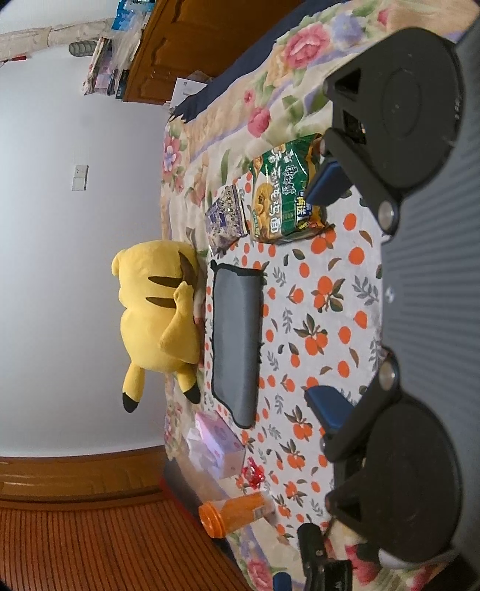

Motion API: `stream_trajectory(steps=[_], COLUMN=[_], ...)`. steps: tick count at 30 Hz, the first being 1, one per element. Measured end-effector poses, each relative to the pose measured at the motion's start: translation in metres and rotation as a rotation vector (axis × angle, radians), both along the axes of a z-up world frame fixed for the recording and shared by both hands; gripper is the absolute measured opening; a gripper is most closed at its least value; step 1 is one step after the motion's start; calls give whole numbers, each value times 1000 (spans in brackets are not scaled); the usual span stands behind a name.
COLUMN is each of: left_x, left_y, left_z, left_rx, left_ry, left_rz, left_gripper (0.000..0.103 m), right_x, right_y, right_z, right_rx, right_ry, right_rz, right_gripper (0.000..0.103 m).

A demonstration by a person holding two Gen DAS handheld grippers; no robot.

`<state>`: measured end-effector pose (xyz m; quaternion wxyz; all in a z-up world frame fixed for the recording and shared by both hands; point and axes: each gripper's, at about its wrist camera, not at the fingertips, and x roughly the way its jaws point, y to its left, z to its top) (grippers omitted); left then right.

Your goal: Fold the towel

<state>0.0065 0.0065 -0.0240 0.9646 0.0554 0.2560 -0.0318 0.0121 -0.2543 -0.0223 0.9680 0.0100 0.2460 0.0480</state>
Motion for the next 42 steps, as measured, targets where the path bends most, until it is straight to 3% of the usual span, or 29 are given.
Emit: stream_trajectory(steps=[42], left_x=[-15], left_y=[1], left_z=[15], left_rx=[3], left_ry=[-147], left_rz=[-5], left_gripper=[103], right_x=[-15], right_y=[-5], right_z=[11], right_rx=[3], right_ry=[-143], right_rz=[-28], right_gripper=[103])
